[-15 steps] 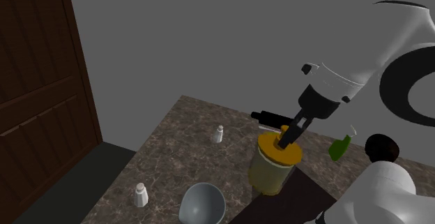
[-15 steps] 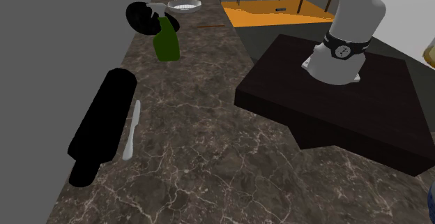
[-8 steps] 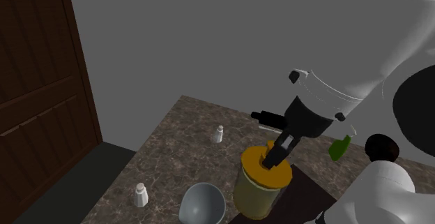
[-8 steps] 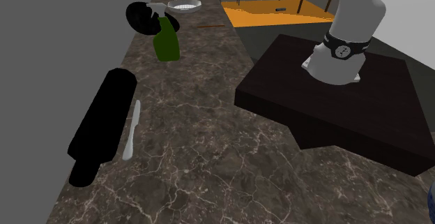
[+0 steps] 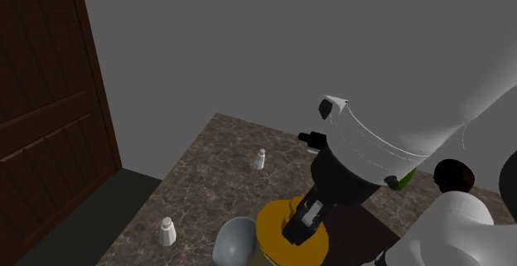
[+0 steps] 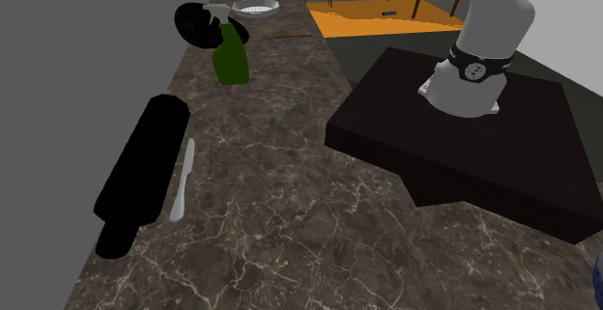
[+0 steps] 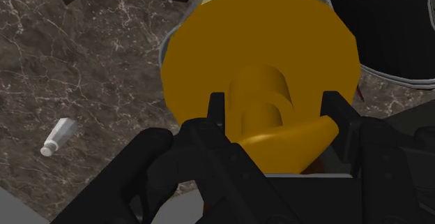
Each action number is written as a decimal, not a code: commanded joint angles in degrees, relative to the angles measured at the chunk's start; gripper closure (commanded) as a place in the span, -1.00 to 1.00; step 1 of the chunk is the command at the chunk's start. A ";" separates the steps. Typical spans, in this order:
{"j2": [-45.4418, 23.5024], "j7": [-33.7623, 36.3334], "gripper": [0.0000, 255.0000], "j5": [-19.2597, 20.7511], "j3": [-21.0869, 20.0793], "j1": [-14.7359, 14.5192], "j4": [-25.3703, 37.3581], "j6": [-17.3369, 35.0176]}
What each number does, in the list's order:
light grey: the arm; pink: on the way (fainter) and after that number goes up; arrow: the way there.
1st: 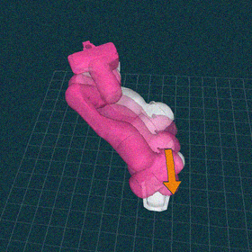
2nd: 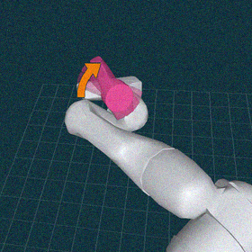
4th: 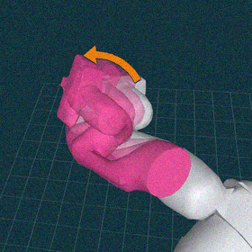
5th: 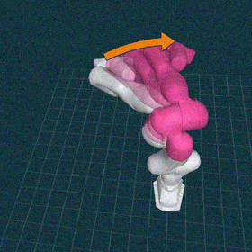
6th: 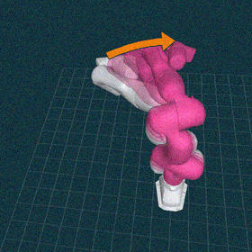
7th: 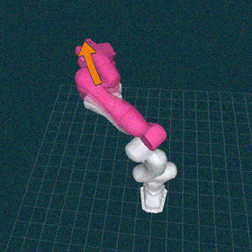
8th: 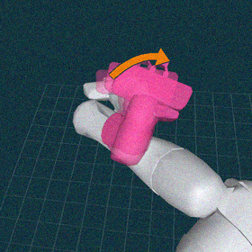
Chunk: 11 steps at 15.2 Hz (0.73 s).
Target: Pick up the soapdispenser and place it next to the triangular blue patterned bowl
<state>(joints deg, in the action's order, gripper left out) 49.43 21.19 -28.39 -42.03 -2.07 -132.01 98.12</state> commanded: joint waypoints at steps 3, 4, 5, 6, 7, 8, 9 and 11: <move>-0.78 1.49 1.00 -1.49 -2.99 0.15 -0.76 2.45; -0.70 1.42 1.00 -1.77 -3.31 0.05 -1.48 3.13; -0.64 1.37 1.00 -2.06 -3.65 -0.05 -2.19 3.80; -0.59 1.31 1.00 -2.35 -4.00 -0.14 -2.89 4.49; -0.55 1.25 1.00 -2.64 -4.36 -0.22 -3.58 5.17; -0.52 1.19 1.00 -2.94 -4.73 -0.30 -4.27 5.86; -0.51 1.13 1.00 -3.25 -5.11 -0.38 -4.94 6.56; -0.53 1.03 1.00 -3.86 -5.89 -0.52 -6.25 7.96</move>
<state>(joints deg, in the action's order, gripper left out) 48.92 22.35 -31.99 -47.60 -2.55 -137.61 105.35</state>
